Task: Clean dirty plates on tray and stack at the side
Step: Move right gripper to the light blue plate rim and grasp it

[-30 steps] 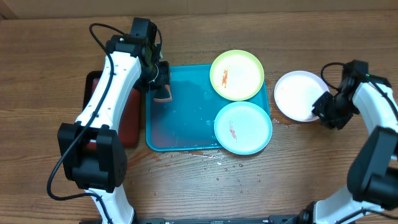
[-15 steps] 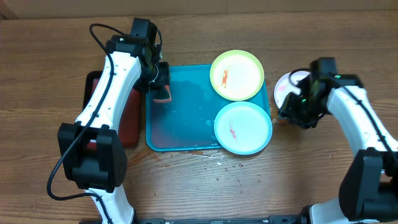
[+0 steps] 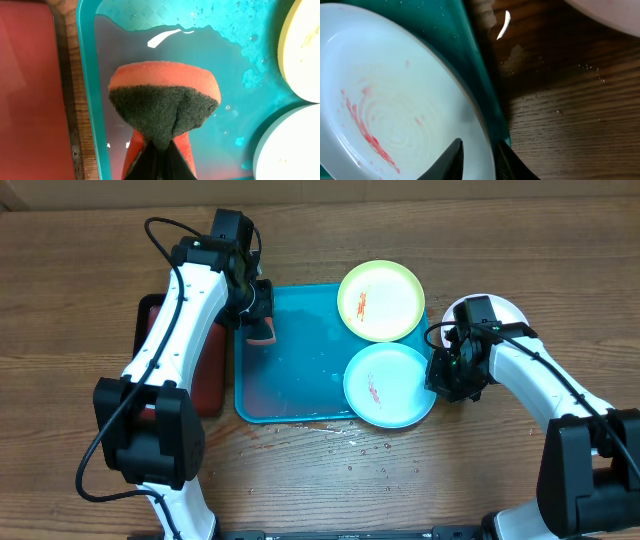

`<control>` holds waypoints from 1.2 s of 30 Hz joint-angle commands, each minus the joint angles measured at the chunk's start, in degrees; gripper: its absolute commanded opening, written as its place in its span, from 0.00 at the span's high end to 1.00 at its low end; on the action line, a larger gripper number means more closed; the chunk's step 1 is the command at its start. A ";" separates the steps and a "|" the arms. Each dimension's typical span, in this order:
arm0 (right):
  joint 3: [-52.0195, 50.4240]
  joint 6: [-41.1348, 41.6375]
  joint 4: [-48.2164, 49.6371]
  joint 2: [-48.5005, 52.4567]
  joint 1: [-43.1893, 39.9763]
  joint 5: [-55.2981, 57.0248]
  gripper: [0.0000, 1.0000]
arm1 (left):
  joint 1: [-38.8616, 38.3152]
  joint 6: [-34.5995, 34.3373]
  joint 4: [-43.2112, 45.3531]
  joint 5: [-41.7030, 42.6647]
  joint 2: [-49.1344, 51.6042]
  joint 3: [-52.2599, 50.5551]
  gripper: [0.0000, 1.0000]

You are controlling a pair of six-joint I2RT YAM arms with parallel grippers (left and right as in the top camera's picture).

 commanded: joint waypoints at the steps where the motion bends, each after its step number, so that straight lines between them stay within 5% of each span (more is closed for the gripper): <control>1: -1.77 0.46 0.98 0.20 0.26 1.01 0.79 | -0.20 -0.70 -0.02 -0.83 -0.44 -0.31 0.96; 4: -3.17 0.17 1.99 0.20 0.26 1.01 0.79 | -0.20 -0.70 -0.02 -1.09 -0.44 -0.31 0.96; 8: -3.28 -0.02 2.19 0.20 0.26 0.96 0.96 | -0.20 -0.70 -0.04 -1.09 -0.44 -0.31 0.96; 18: -1.88 0.37 1.60 0.17 5.01 -7.87 0.96 | -0.20 -0.70 -0.04 -1.09 -0.44 -0.31 0.96; 21: 2.38 5.18 2.45 0.17 11.89 -7.26 0.96 | -0.20 -0.70 0.00 -1.11 -0.44 -0.31 0.96; 26: 7.50 23.67 4.98 0.20 22.45 11.30 0.96 | -0.20 -0.68 -0.15 -1.11 -0.44 -0.31 0.96; 36: 7.52 30.27 17.75 5.97 27.96 17.20 0.96 | -0.20 -0.46 -0.20 -1.68 -0.44 -0.31 0.96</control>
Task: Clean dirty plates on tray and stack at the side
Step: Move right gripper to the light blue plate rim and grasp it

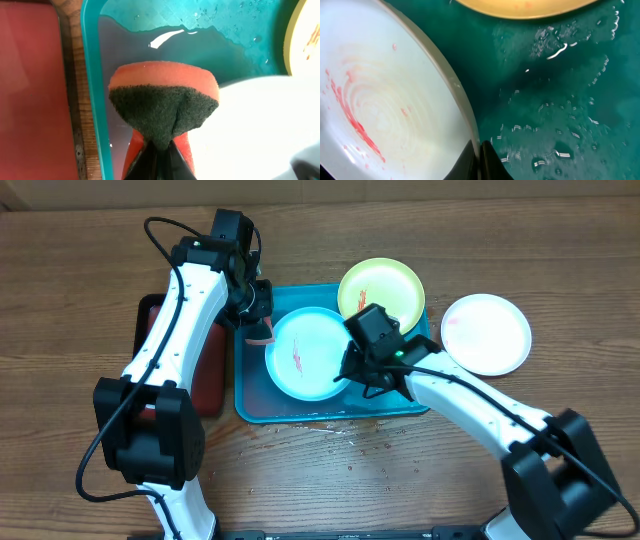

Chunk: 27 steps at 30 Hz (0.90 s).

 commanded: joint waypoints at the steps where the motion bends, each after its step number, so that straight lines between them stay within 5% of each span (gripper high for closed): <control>1: 1.09 3.41 2.51 4.44 0.11 2.23 0.96 | -0.20 -0.48 -0.15 -0.98 -0.44 -0.31 0.96; 11: 1.36 -0.35 8.55 10.69 0.09 -7.34 0.96 | -0.20 -0.50 -0.02 -1.46 -0.44 -0.31 0.96; 16: 4.20 -6.40 6.97 10.82 -0.46 -7.52 0.82 | -0.22 -0.50 0.28 -1.44 -0.44 -0.31 0.96; 27: 5.49 -15.56 10.51 12.96 -1.38 -3.26 0.75 | -0.22 -3.15 -0.61 -1.27 -0.44 -0.35 0.96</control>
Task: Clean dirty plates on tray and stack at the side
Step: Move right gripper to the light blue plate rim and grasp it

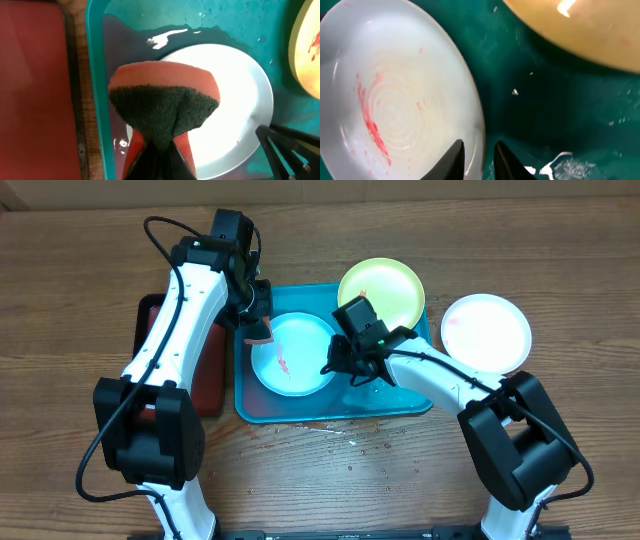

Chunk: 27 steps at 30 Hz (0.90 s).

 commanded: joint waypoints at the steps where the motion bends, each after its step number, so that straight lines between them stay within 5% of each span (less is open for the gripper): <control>1: 1.38 -5.33 2.10 2.45 -0.20 1.81 0.74 | -0.24 -2.95 -0.20 -0.59 -0.44 -0.37 0.96; 9: 1.38 -10.01 10.73 5.11 -0.20 2.01 0.67 | -0.81 -3.08 0.04 -0.63 -0.44 -1.05 0.96; 16: 1.38 -6.05 7.45 5.09 -0.20 2.71 0.96 | -0.79 -3.08 0.11 -1.05 -0.44 -1.49 0.96; 27: 3.61 8.48 -5.70 5.03 -0.24 -2.97 0.96 | -0.81 -3.08 0.26 -1.03 -0.44 -1.49 0.96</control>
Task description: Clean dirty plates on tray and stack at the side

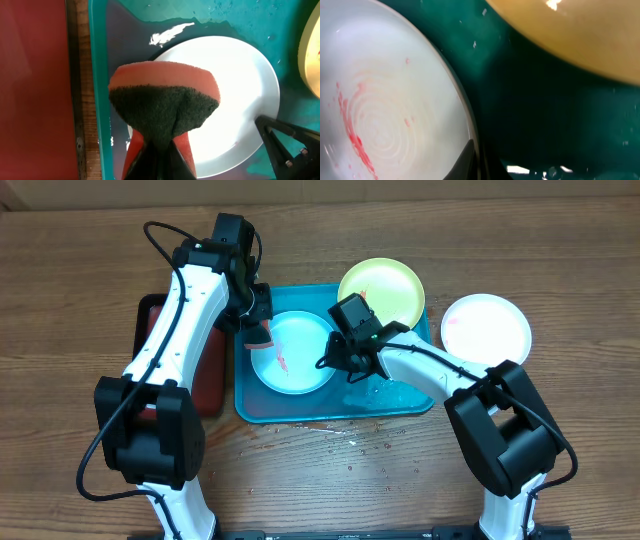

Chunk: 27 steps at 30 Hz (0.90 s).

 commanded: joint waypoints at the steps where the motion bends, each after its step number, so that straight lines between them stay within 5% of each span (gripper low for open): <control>1: 0.55 5.40 -3.58 0.90 -0.15 -3.15 0.96 | -0.74 -0.76 0.22 -0.57 -0.44 -0.28 0.96; 11: 5.38 -6.03 -4.79 0.92 -1.49 1.64 0.67 | -0.74 -0.76 0.44 -0.57 -0.44 -0.28 0.96; 16: 5.35 -14.47 -1.81 0.98 -1.95 3.65 0.66 | -0.74 -0.76 0.44 -0.57 -0.44 -0.28 0.96; 27: 4.72 -7.65 -9.22 1.07 -1.88 0.81 0.73 | -0.74 -0.76 0.42 -0.57 -0.44 -0.28 0.96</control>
